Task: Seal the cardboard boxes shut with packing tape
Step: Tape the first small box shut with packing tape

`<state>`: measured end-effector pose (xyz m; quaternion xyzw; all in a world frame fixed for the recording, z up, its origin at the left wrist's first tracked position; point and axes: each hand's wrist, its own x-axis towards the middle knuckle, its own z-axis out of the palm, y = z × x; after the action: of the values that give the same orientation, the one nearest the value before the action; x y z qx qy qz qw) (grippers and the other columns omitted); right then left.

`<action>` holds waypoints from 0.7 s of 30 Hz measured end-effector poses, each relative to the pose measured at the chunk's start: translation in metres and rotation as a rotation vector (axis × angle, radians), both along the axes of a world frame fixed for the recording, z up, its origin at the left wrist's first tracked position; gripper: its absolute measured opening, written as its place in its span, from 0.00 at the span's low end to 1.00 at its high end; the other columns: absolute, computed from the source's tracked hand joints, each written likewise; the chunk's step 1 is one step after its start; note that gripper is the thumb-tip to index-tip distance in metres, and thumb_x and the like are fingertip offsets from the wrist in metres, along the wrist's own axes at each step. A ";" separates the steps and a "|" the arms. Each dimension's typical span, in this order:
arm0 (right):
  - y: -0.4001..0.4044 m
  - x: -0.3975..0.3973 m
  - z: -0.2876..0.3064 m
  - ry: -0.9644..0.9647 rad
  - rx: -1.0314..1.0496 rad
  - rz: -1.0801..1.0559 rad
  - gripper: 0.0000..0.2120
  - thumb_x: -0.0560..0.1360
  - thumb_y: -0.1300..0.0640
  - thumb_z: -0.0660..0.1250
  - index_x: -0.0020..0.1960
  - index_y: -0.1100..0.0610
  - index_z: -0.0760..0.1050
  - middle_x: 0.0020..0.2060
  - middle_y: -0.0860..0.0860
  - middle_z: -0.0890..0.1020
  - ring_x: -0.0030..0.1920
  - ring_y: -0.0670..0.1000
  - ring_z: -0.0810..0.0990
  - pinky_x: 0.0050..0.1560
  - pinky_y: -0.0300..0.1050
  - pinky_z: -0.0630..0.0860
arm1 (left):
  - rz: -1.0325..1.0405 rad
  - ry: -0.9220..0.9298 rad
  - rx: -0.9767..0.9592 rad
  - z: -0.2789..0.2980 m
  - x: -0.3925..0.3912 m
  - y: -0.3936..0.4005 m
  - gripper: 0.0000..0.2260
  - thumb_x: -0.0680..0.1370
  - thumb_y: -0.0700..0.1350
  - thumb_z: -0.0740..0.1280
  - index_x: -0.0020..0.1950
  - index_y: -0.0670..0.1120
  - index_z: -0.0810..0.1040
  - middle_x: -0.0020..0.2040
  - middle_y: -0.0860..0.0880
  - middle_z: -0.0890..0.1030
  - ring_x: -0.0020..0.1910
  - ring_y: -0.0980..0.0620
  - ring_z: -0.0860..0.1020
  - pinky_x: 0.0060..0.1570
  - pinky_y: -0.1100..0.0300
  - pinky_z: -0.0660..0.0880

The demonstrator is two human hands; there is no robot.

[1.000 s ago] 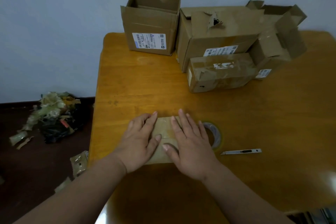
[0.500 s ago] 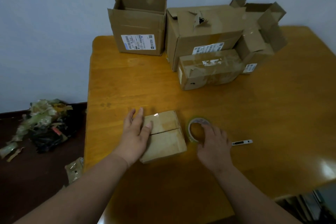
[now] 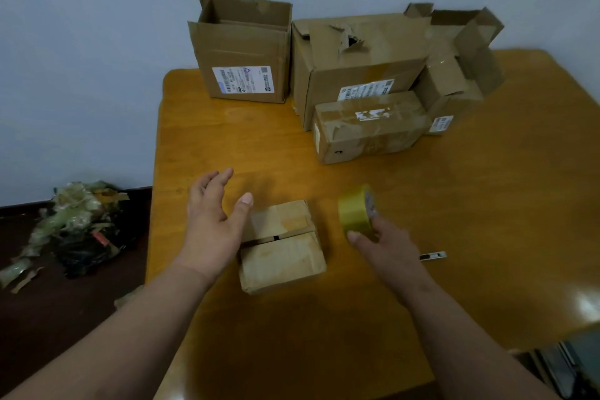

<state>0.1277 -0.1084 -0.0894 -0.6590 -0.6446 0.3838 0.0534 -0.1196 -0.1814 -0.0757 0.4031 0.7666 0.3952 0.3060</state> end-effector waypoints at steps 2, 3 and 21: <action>0.002 -0.001 0.016 0.408 -0.132 -0.192 0.14 0.78 0.50 0.67 0.62 0.53 0.77 0.52 0.49 0.82 0.54 0.51 0.79 0.56 0.53 0.75 | -0.043 0.042 0.017 0.007 0.007 0.003 0.24 0.80 0.52 0.63 0.76 0.54 0.63 0.73 0.54 0.60 0.72 0.46 0.64 0.71 0.44 0.65; 0.003 0.000 0.022 0.555 -0.185 -0.267 0.12 0.78 0.53 0.67 0.61 0.54 0.78 0.50 0.50 0.83 0.52 0.52 0.80 0.52 0.50 0.75 | -0.069 0.063 0.032 0.012 0.013 0.005 0.24 0.80 0.52 0.64 0.76 0.54 0.63 0.72 0.55 0.60 0.69 0.43 0.67 0.69 0.43 0.66; -0.005 0.018 0.048 1.081 -0.471 -0.282 0.18 0.80 0.48 0.62 0.64 0.57 0.78 0.60 0.58 0.82 0.64 0.59 0.78 0.70 0.65 0.66 | -0.484 0.477 0.272 0.047 0.123 0.013 0.23 0.71 0.51 0.69 0.66 0.51 0.76 0.61 0.53 0.77 0.62 0.52 0.73 0.64 0.47 0.70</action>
<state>0.1460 -0.1138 -0.0416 -0.4439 -0.3305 0.7858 0.2761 0.0029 -0.1680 -0.0290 0.6907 0.6394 0.3043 0.1469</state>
